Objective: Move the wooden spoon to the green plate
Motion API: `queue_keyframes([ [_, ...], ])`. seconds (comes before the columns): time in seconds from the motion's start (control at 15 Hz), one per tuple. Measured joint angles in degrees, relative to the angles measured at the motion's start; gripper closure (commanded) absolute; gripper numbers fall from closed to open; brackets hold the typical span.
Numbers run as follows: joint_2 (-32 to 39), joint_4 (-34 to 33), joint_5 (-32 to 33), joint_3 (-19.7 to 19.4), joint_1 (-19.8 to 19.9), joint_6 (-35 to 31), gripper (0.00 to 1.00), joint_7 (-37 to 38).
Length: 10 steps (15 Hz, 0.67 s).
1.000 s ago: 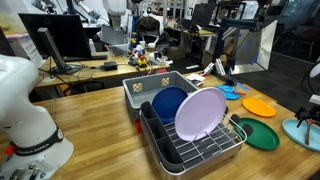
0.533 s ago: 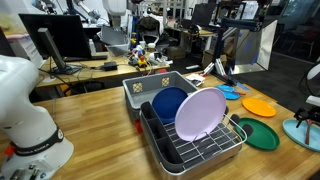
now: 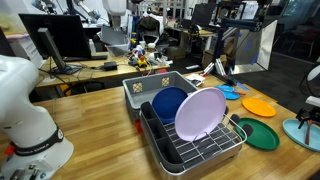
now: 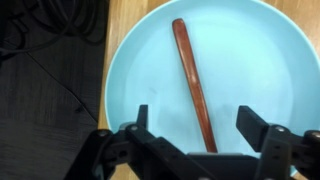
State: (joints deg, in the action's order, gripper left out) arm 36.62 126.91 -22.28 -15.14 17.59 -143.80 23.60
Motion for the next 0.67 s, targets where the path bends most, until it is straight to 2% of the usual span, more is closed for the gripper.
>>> queue_keyframes([
  [0.2, 0.1, -0.2, 0.0, 0.0, 0.2, 0.0, 0.48, 0.2],
  [0.33, 0.2, -0.2, 0.0, 0.0, 0.3, 0.0, 0.72, 0.2],
  [0.4, 0.2, -0.3, 0.0, 0.0, 0.3, 0.0, 0.73, 0.2],
  [0.6, 0.2, -0.3, -0.1, 0.0, 0.3, 0.0, 0.95, 0.2],
  [0.67, 0.2, -0.3, -0.1, 0.0, 0.3, 0.0, 0.99, 0.2],
])
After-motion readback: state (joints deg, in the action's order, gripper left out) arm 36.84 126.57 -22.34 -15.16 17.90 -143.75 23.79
